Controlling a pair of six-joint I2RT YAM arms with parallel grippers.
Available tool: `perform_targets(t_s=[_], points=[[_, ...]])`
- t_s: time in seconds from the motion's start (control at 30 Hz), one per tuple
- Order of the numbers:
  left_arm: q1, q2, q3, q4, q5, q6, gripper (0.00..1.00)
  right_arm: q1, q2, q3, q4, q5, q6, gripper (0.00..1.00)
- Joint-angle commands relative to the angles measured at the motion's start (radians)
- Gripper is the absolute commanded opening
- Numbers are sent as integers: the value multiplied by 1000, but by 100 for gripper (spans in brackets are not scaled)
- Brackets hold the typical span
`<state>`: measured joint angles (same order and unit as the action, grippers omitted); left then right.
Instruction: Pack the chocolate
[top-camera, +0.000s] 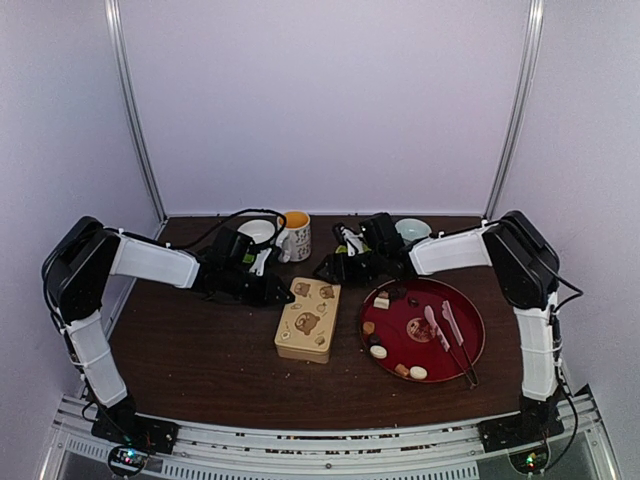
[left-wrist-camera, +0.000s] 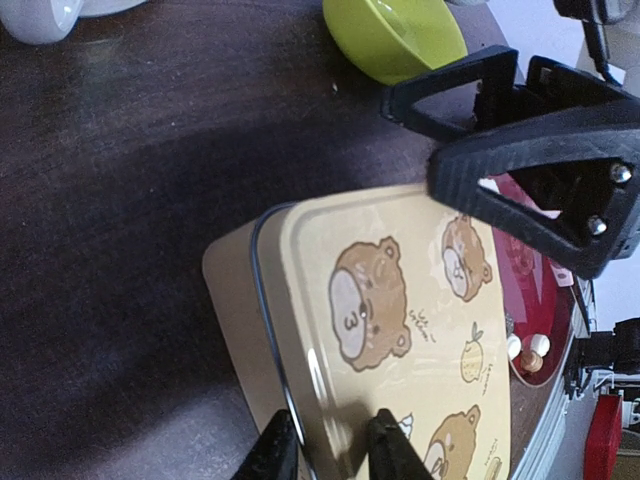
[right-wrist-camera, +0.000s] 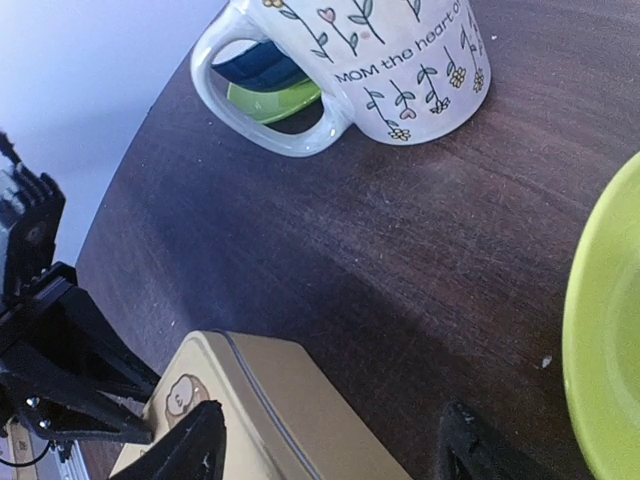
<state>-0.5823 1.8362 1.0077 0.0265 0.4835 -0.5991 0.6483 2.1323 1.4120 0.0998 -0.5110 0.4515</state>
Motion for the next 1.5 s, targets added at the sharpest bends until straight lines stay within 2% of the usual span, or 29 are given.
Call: perform_targets(t_s=[0.0,0.13,0.33,0.53,0.63,0.83,0.93,1.07,1.3,1.47], points=[[6,29,17,-26,-18,27,26,-4,66,73,-19,-71,-12,71],[6,29,33,-57,-16,52,26,-4,55,56,-29,-183,-59,68],[12,47,65,-100,24,112,25,-3,15,-14,-103,-313,-69,55],[12,64,73,-115,49,136,25,-3,-37,-163,56,-359,50,42],[12,67,73,-115,71,150,25,-1,-57,-220,129,-376,97,39],[11,80,66,-112,76,156,25,-3,-22,-222,86,-346,89,32],[12,91,64,-115,73,154,25,-3,4,-231,130,-358,141,27],[11,108,68,-126,64,154,25,-3,20,-266,196,-363,190,26],[11,150,89,-156,57,147,26,-3,43,-291,219,-375,228,24],[10,167,90,-157,58,147,25,9,4,-305,115,-326,161,25]])
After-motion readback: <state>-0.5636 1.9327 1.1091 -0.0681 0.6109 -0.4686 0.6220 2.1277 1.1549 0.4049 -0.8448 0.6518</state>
